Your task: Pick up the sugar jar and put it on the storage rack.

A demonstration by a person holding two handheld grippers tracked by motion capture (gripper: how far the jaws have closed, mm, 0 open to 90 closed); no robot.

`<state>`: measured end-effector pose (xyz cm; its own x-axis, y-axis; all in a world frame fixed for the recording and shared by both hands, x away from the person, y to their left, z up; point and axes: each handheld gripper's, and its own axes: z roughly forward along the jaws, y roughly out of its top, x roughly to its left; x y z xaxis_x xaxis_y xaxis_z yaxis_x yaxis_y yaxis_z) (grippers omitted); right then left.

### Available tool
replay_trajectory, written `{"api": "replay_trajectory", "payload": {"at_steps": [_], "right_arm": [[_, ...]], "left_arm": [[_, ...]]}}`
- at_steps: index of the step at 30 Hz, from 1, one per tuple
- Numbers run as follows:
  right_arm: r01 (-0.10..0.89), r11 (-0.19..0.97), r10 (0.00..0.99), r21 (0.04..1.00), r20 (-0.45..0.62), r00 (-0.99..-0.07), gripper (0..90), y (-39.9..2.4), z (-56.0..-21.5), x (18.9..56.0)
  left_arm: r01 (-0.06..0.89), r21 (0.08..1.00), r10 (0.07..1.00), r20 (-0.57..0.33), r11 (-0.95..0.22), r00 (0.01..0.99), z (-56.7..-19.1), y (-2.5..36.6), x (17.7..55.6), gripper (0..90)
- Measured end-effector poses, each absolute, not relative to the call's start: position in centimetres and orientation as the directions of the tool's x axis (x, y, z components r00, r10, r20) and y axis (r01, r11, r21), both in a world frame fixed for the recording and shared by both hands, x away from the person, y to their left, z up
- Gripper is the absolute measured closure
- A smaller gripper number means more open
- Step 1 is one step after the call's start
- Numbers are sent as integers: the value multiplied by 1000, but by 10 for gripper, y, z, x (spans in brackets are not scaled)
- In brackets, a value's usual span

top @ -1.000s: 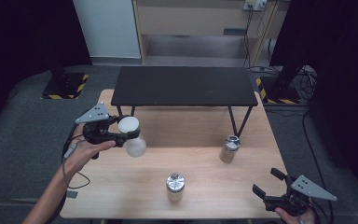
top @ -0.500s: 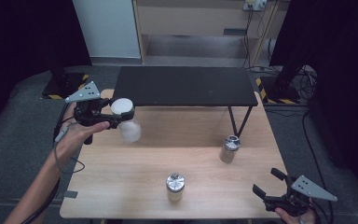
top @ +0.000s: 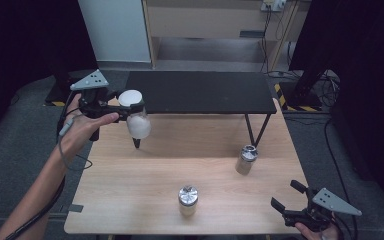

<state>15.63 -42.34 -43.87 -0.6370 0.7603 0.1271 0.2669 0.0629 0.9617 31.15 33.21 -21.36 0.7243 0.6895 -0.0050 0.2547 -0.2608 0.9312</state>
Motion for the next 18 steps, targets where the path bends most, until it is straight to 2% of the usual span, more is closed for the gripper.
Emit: {"api": "replay_trajectory", "payload": {"at_steps": [18], "right_arm": [[269, 61, 758, 961, 130, -639, 21, -424, -439, 157]], "left_arm": [[272, 929, 750, 9, -251, 661, -185, 320, 332, 320]]}}
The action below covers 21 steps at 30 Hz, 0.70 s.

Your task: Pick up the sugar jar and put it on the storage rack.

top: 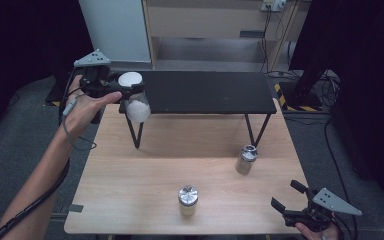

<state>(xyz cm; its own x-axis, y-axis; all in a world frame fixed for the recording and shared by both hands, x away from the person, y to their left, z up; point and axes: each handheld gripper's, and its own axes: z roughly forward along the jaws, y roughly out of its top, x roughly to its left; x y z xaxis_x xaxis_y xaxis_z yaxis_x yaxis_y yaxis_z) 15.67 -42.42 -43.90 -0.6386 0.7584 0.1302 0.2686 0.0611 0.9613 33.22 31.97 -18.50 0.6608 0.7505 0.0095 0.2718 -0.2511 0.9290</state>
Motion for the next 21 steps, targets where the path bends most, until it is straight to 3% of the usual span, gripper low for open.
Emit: {"api": "replay_trajectory", "payload": {"at_steps": [21], "right_arm": [[271, 59, 755, 961, 135, -642, 21, -425, -439, 157]], "left_arm": [[305, 931, 843, 7, -202, 537, -179, 302, 372, 320]]}}
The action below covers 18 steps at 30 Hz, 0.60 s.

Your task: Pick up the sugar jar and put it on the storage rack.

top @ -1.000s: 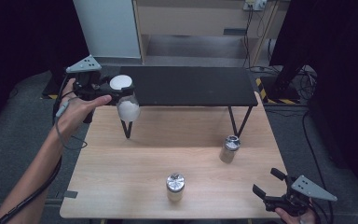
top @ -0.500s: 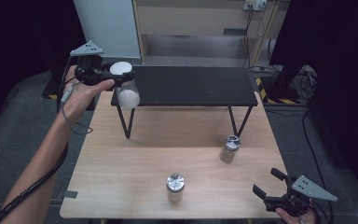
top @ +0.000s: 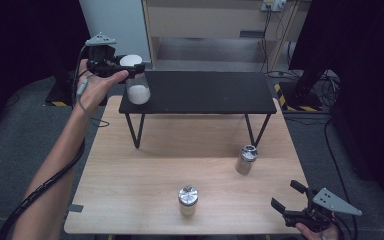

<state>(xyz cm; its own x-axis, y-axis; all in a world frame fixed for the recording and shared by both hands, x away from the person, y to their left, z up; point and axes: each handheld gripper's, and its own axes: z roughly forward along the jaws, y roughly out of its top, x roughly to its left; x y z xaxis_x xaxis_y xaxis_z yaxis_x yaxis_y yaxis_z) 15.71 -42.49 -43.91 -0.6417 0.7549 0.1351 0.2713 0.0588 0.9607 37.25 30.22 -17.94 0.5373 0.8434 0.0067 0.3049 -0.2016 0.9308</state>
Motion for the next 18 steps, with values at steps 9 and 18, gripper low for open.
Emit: {"api": "replay_trajectory", "payload": {"at_steps": [9, 18], "right_arm": [[270, 57, 754, 961, 136, -643, 21, -425, -439, 157], [270, 55, 754, 961, 137, -642, 21, -426, -440, 157]], "left_arm": [[324, 922, 860, 20, -214, 510, -176, 293, 390, 320], [334, 923, 872, 5, -193, 490, -184, 290, 400, 320]]}}
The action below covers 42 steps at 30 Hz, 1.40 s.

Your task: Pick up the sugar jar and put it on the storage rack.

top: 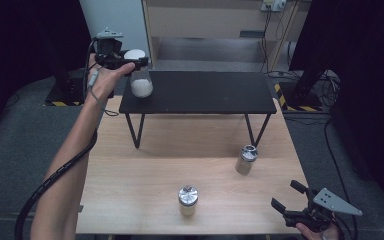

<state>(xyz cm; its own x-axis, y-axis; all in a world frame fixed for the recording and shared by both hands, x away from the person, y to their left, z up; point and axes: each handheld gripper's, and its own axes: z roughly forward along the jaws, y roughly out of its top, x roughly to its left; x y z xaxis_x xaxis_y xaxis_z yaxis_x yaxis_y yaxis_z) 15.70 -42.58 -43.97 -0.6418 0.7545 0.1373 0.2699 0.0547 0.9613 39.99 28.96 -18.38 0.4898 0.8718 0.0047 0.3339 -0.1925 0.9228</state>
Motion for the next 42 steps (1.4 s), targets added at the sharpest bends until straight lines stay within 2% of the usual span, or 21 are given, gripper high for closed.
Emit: {"api": "replay_trajectory", "payload": {"at_steps": [19, 39, 42], "right_arm": [[273, 54, 755, 960, 140, -641, 22, -425, -440, 158], [274, 56, 752, 960, 139, -644, 22, -426, -440, 158], [273, 55, 753, 961, 140, -643, 22, -426, -440, 158]], "left_arm": [[354, 918, 881, -11, -179, 473, -200, 291, 408, 319], [333, 925, 882, 5, -183, 471, -205, 287, 407, 317], [330, 933, 887, -29, -141, 461, -209, 286, 406, 285]]}}
